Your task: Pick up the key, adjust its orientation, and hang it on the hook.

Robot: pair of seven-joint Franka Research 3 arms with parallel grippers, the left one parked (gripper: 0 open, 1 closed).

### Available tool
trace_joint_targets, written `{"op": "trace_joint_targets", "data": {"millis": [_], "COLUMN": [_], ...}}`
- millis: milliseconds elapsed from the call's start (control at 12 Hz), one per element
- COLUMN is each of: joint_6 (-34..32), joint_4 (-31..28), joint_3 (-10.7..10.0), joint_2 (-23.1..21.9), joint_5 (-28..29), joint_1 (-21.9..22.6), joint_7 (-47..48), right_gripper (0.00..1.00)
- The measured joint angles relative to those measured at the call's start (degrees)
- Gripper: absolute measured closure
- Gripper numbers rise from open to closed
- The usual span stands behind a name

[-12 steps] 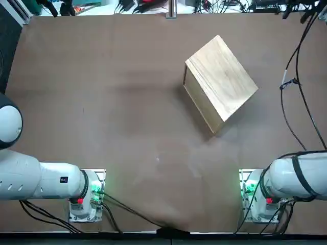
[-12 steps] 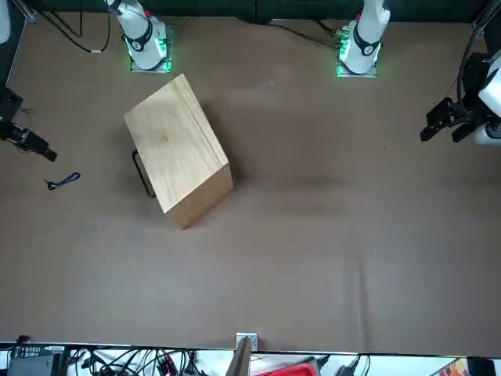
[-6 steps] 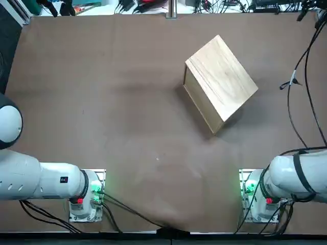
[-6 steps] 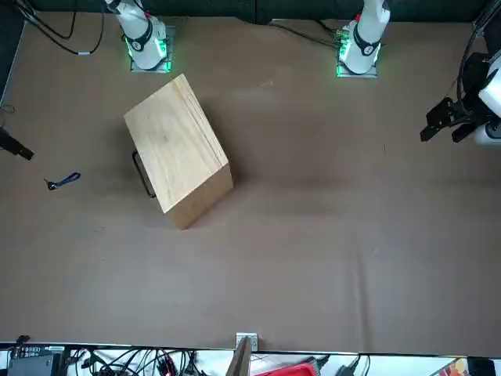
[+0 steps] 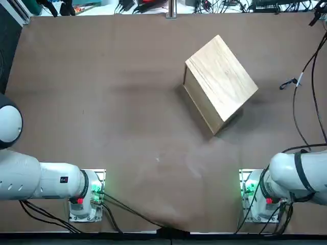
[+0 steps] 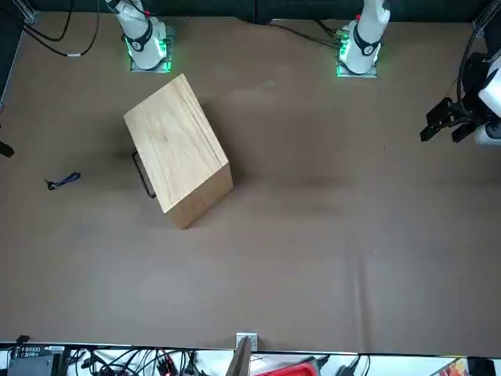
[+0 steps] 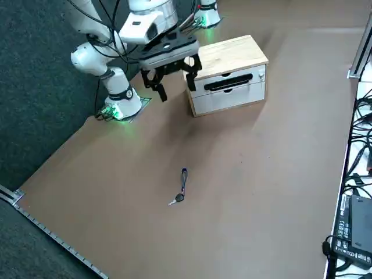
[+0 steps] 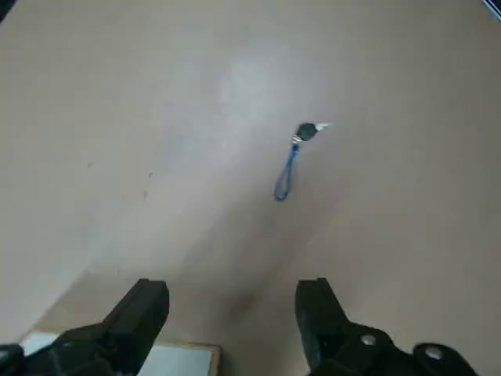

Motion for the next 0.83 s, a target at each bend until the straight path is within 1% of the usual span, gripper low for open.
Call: {"op": "trace_joint_targets", "data": {"millis": [167,417,833], "joint_6": [0.19,3.04,10.72], "joint_4": [-0.79,-2.66,-8.37], "joint_3": [-0.02,-0.03,-0.04], "joint_2": [0.08,0.47,1.46], "joint_5": [0.01,0.05,0.05], "joint_1": [-1.68,-3.59,-5.35], "joint_7": [3.76,10.53,17.51], "right_gripper": [0.0,0.0,0.0]}}
